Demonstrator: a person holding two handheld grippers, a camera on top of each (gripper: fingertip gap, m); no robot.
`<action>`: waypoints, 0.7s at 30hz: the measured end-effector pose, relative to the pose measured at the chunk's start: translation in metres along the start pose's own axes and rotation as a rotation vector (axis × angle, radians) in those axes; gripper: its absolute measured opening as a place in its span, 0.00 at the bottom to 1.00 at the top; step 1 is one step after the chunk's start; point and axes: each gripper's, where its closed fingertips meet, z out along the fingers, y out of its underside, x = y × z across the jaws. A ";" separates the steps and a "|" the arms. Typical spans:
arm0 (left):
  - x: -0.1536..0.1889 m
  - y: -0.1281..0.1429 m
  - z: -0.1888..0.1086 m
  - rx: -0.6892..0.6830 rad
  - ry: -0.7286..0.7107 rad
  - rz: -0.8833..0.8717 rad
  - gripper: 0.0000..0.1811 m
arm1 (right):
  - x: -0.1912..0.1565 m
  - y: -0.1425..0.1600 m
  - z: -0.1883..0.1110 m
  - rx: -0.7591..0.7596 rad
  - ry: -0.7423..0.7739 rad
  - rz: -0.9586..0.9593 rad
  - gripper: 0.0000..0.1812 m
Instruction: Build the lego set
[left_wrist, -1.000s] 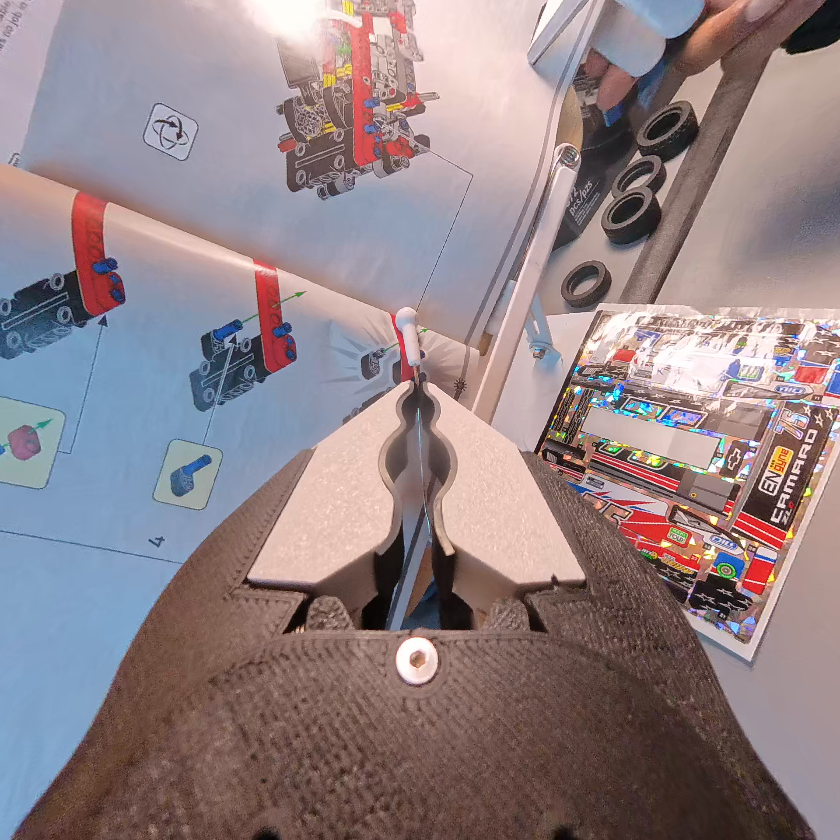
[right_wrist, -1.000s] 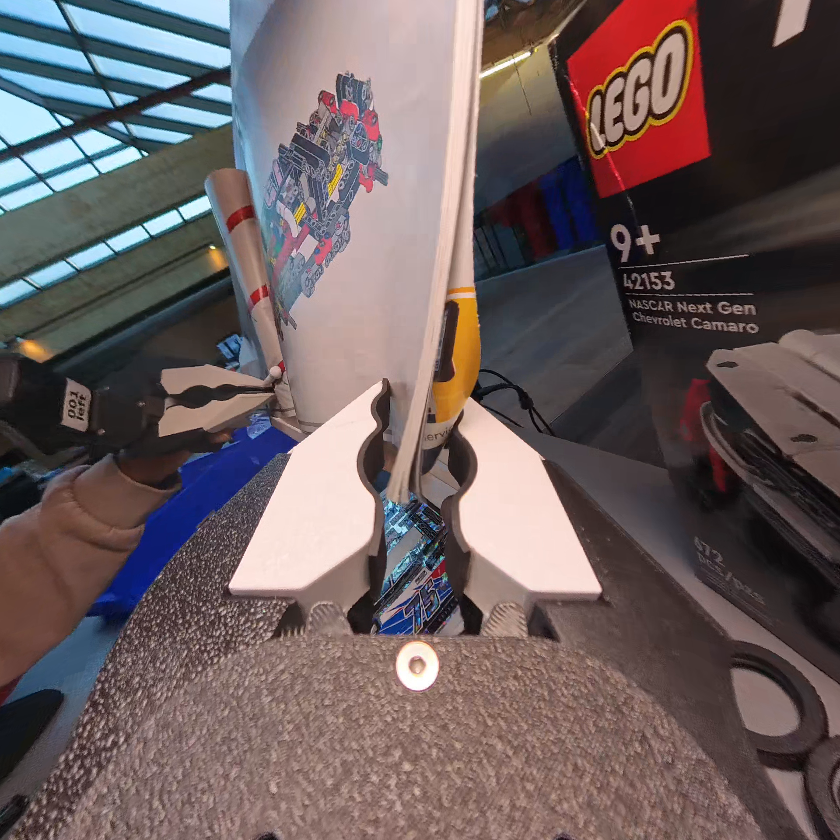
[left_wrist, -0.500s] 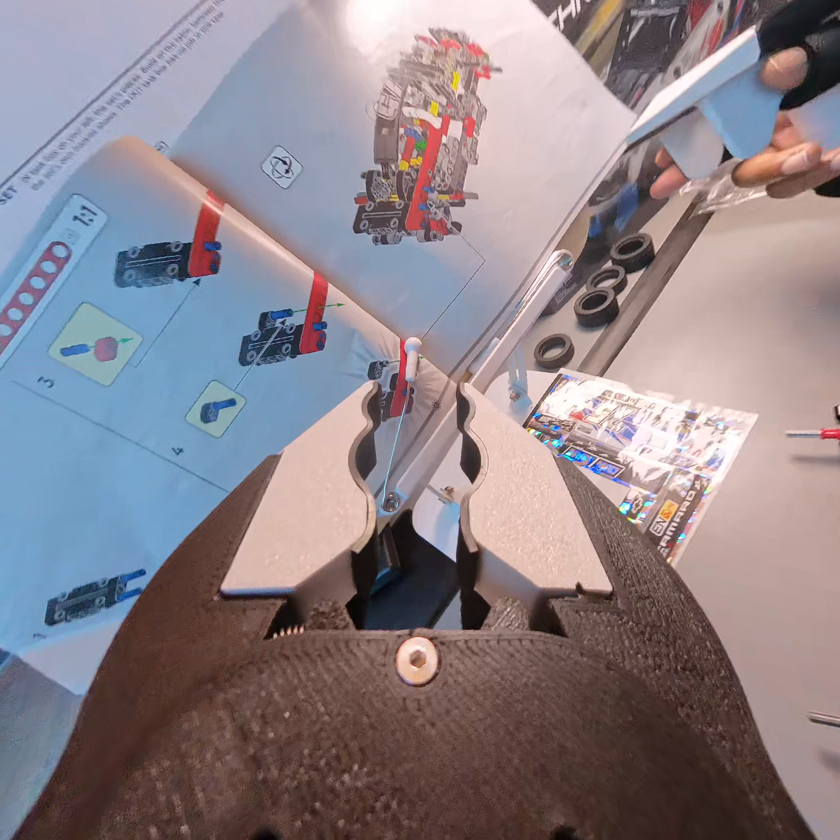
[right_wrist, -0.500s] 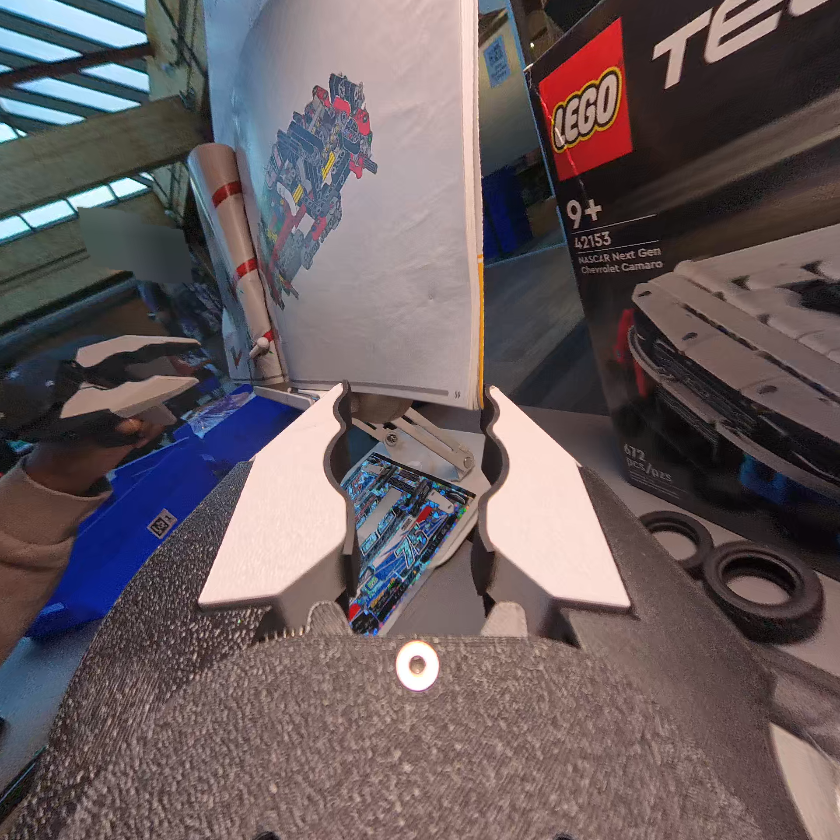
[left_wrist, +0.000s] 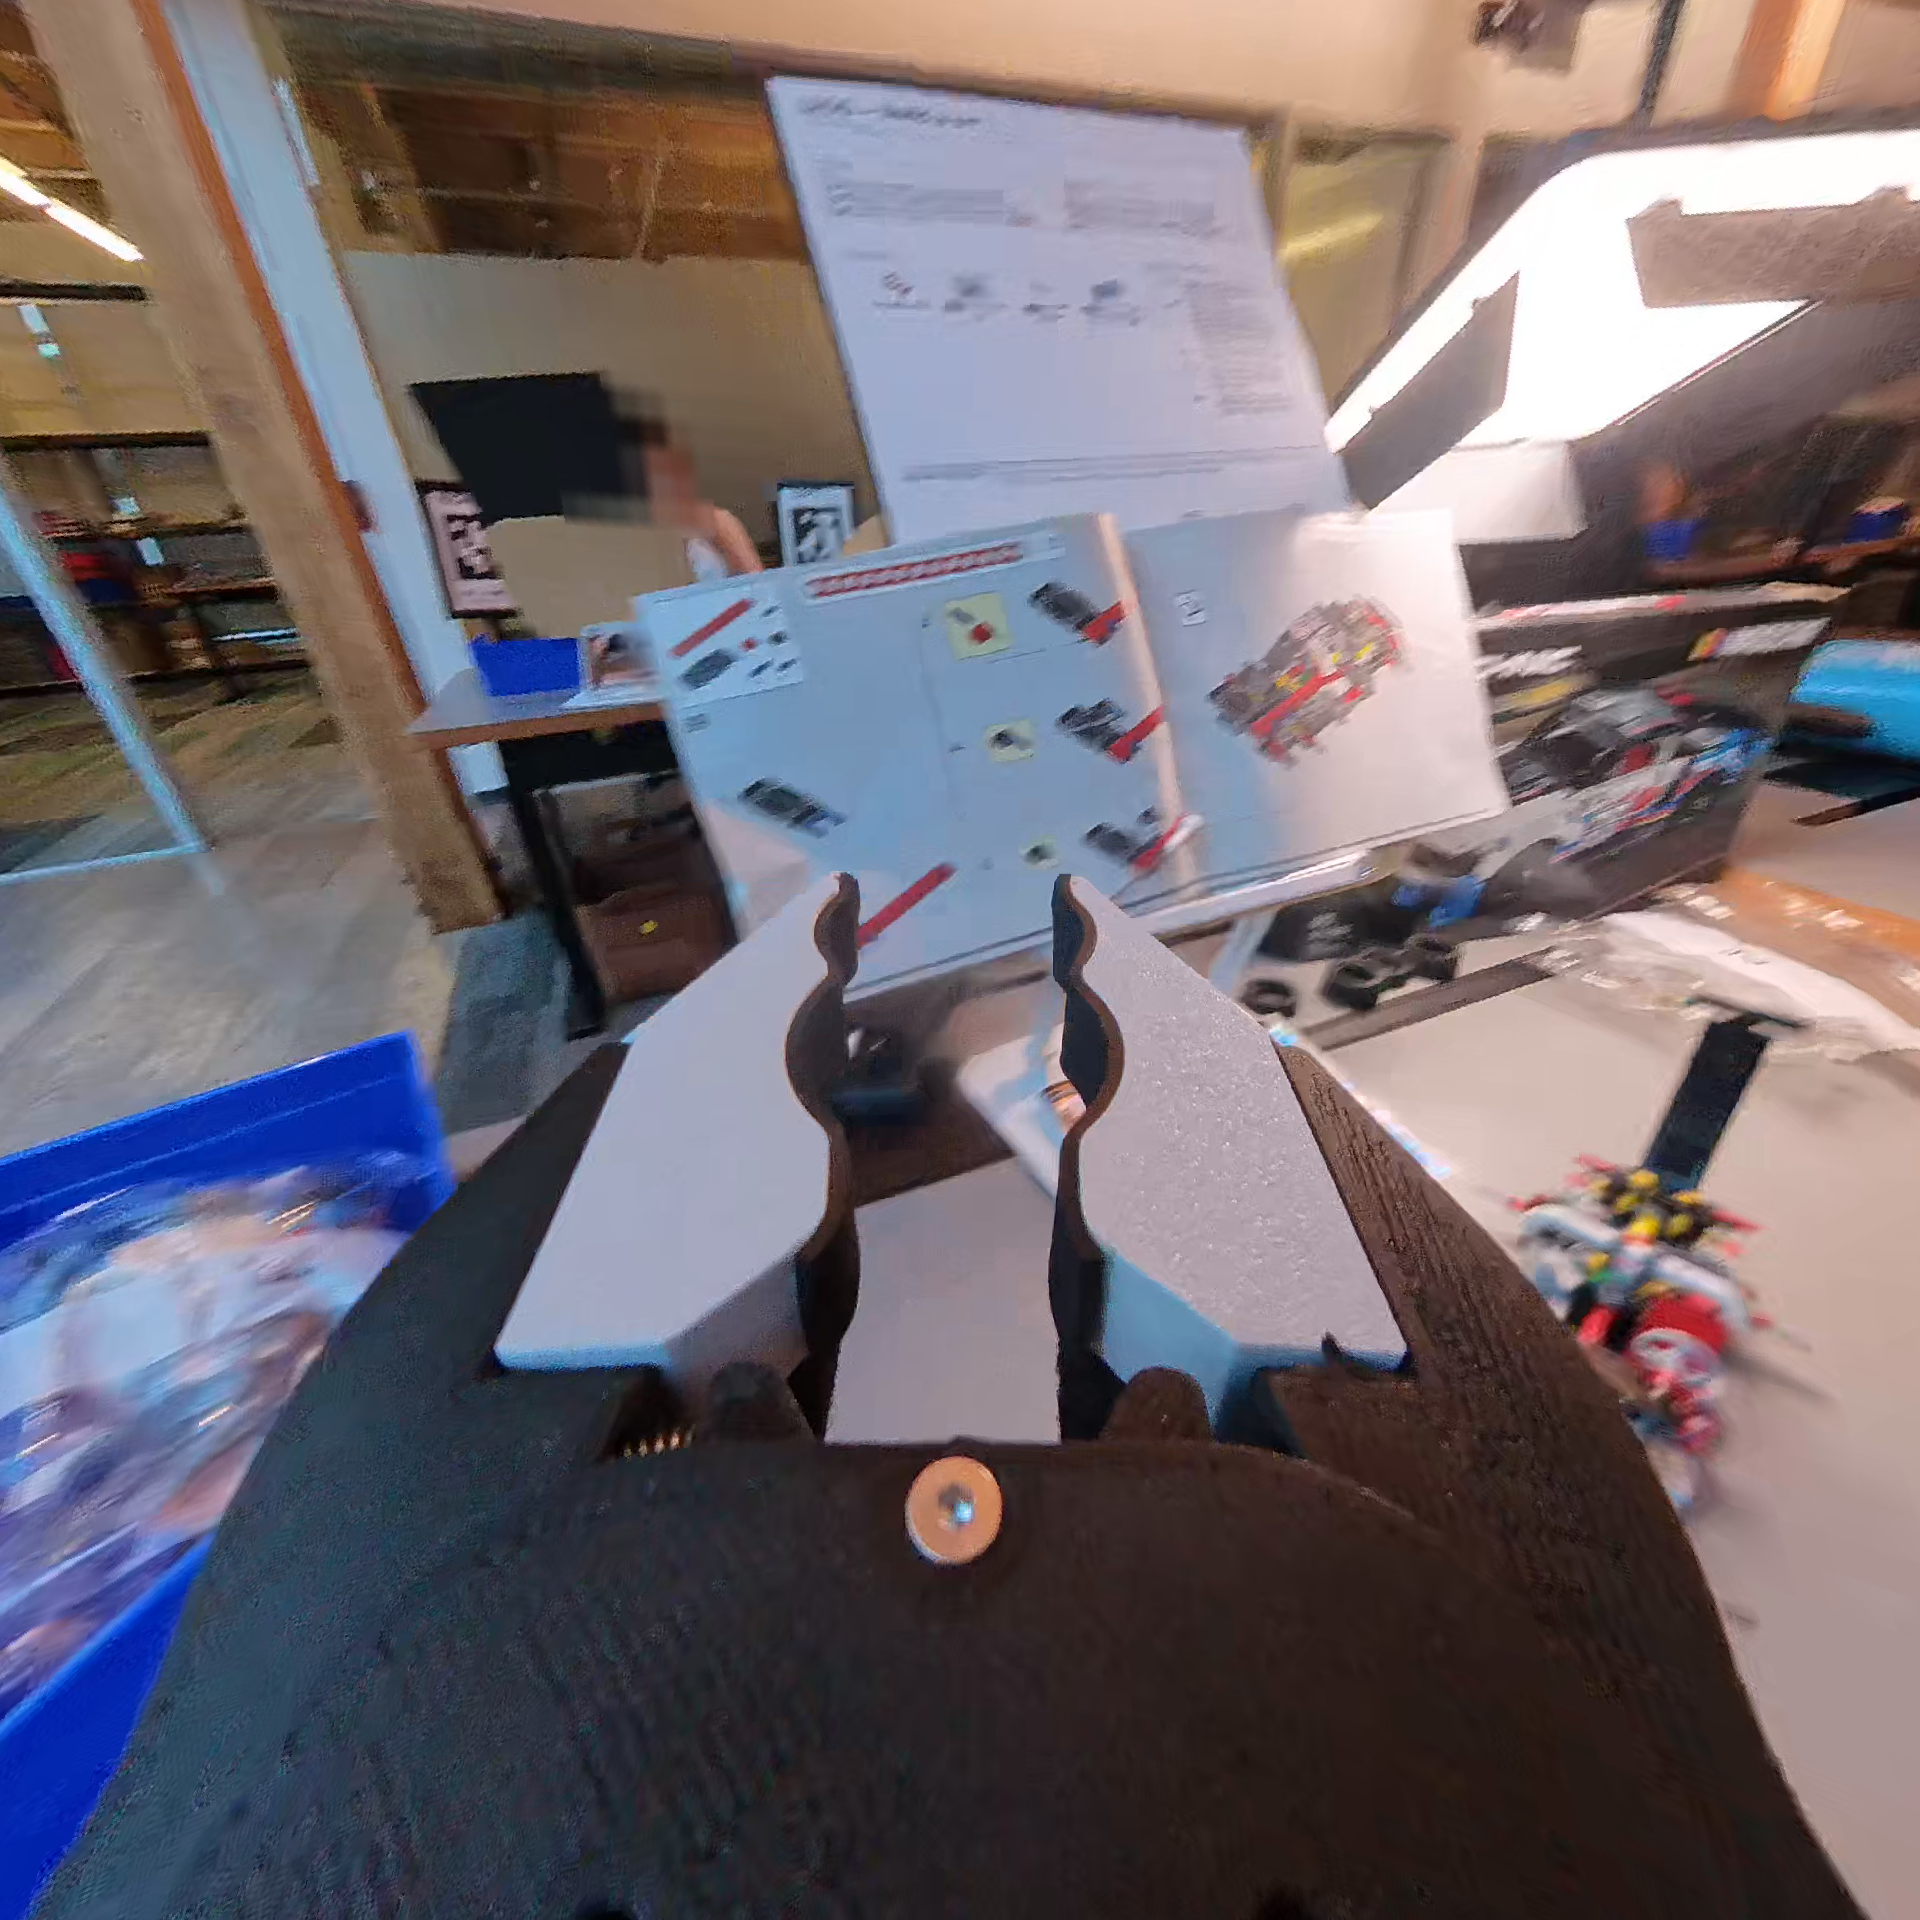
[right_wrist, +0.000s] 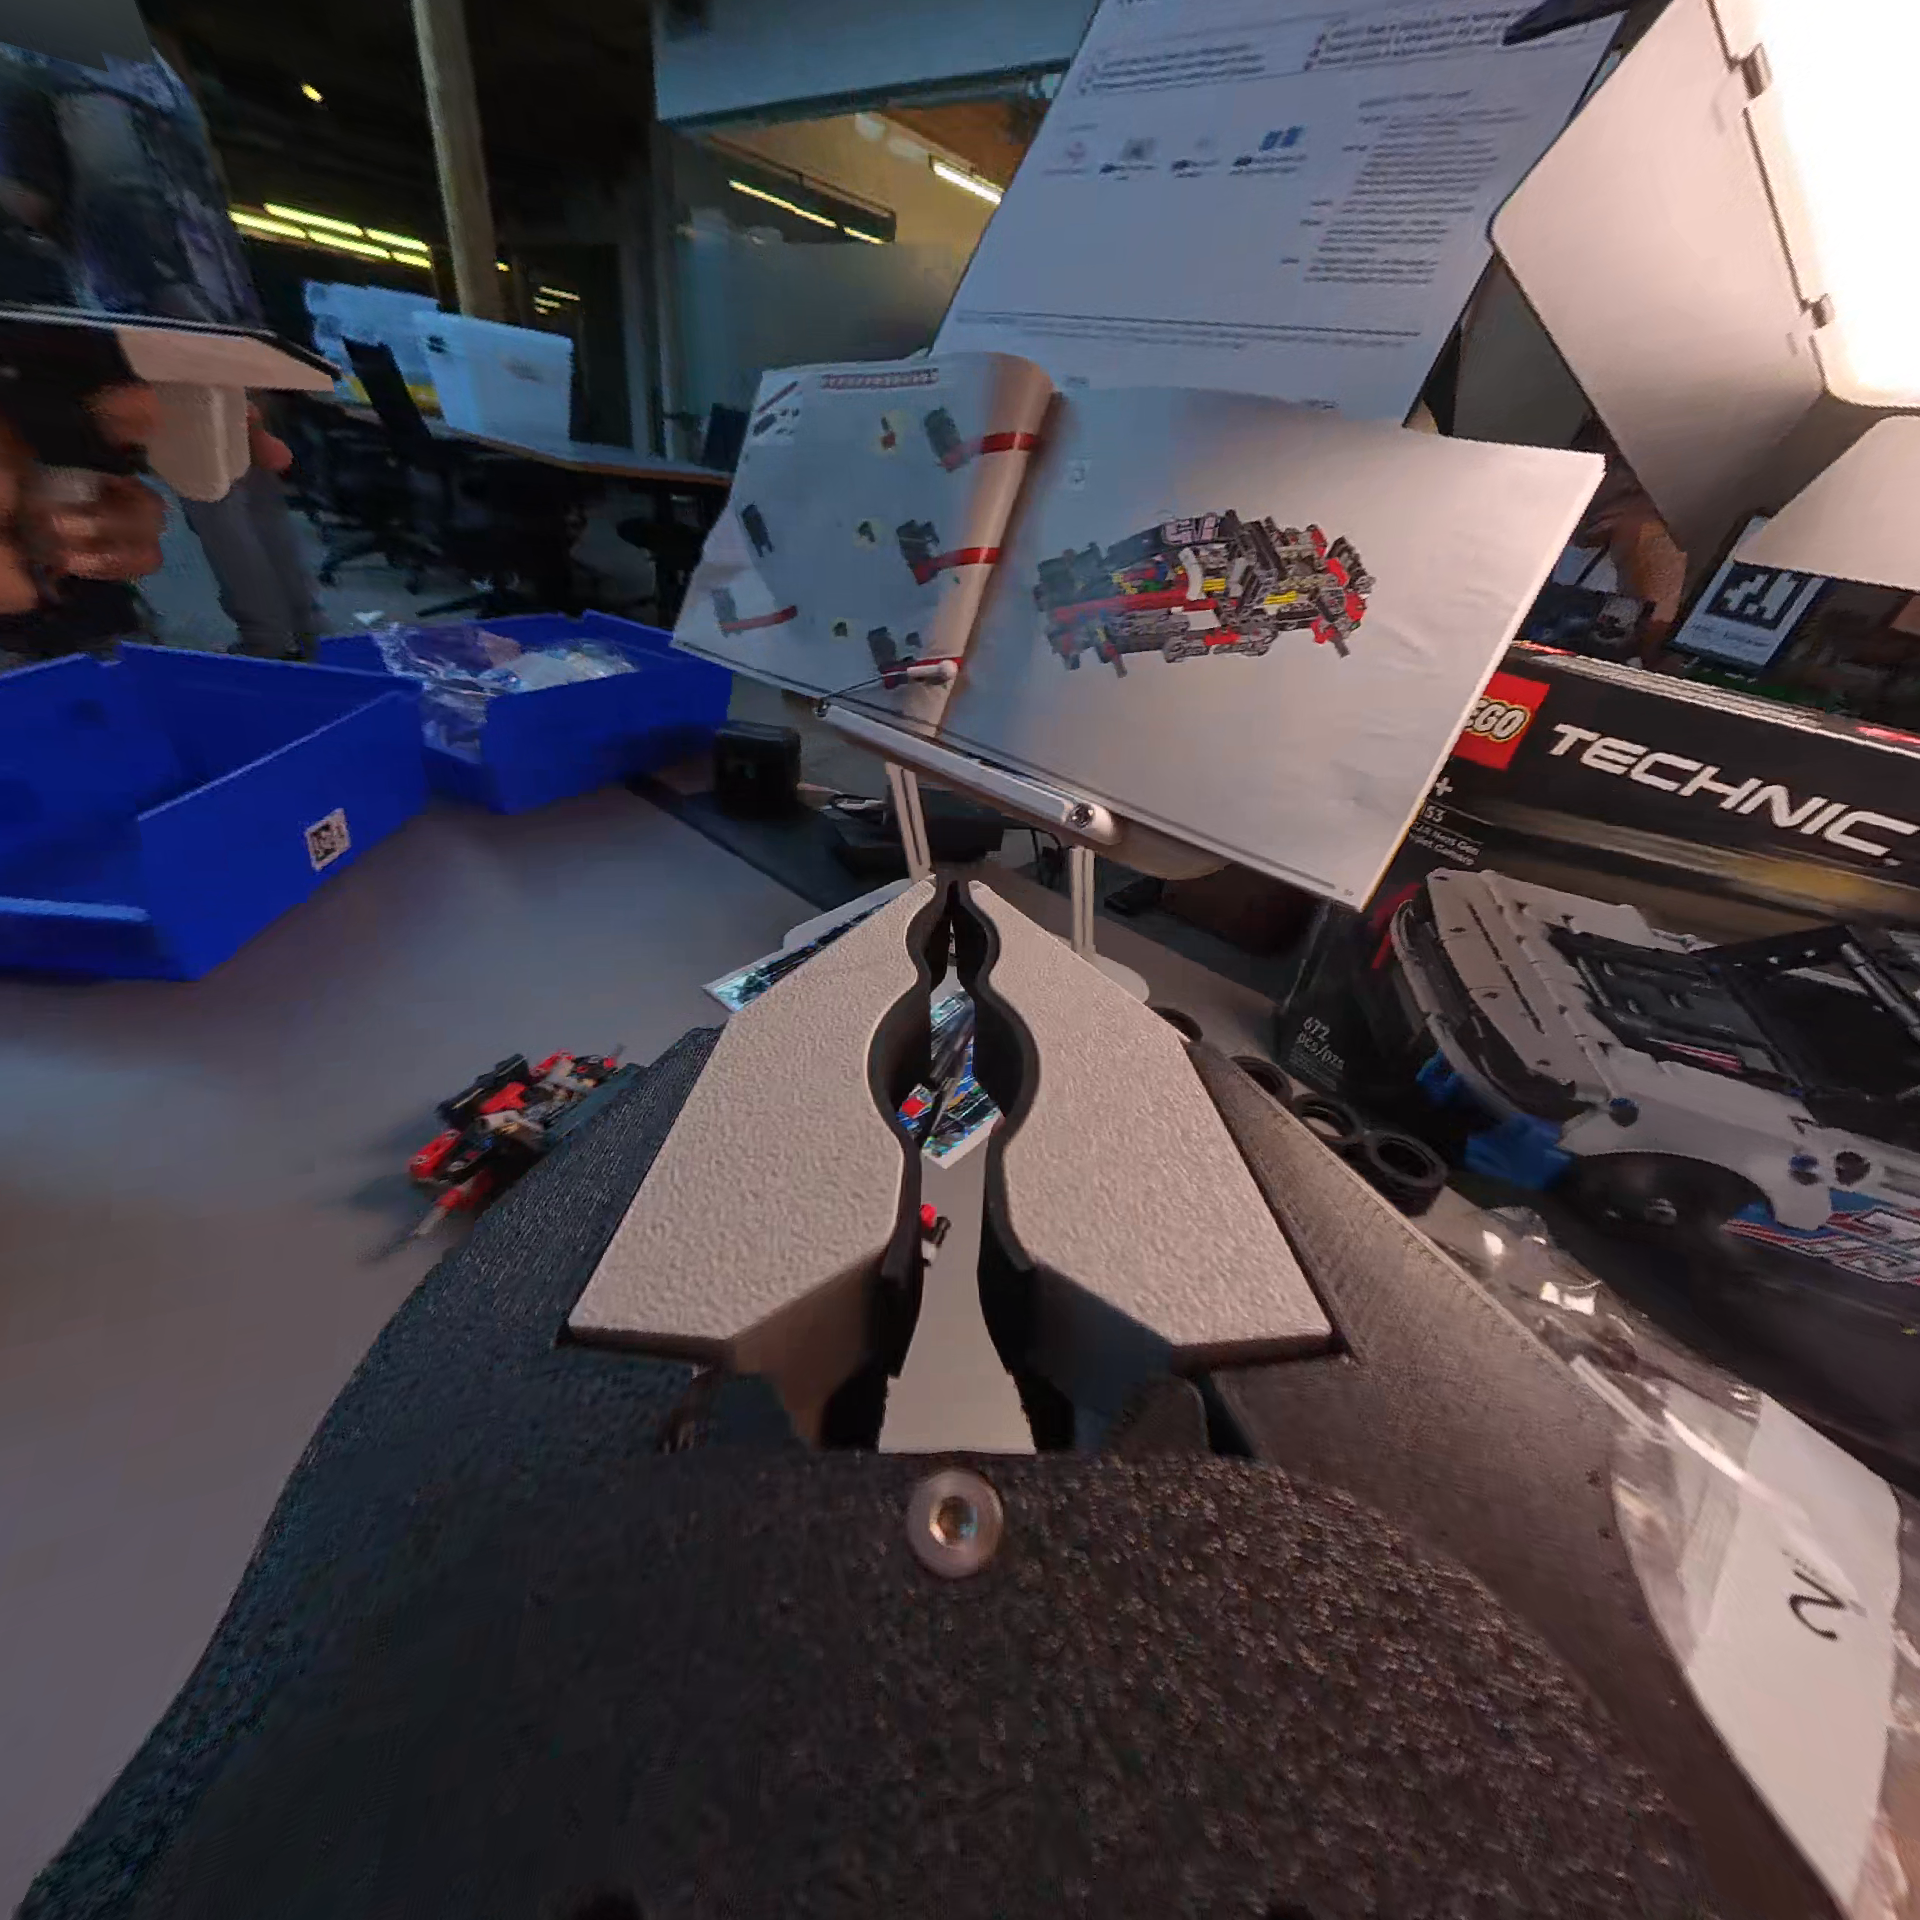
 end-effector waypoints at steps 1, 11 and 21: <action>-0.024 0.006 -0.012 -0.052 -0.051 0.036 0.19 | -0.011 0.004 -0.007 -0.006 -0.011 0.005 0.00; -0.192 0.159 -0.022 -0.732 -0.034 0.256 0.18 | -0.089 0.052 -0.008 -0.021 -0.169 0.194 0.07; -0.212 0.228 0.017 -1.093 -0.049 0.529 0.18 | -0.117 0.059 0.024 -0.101 -0.197 0.063 0.08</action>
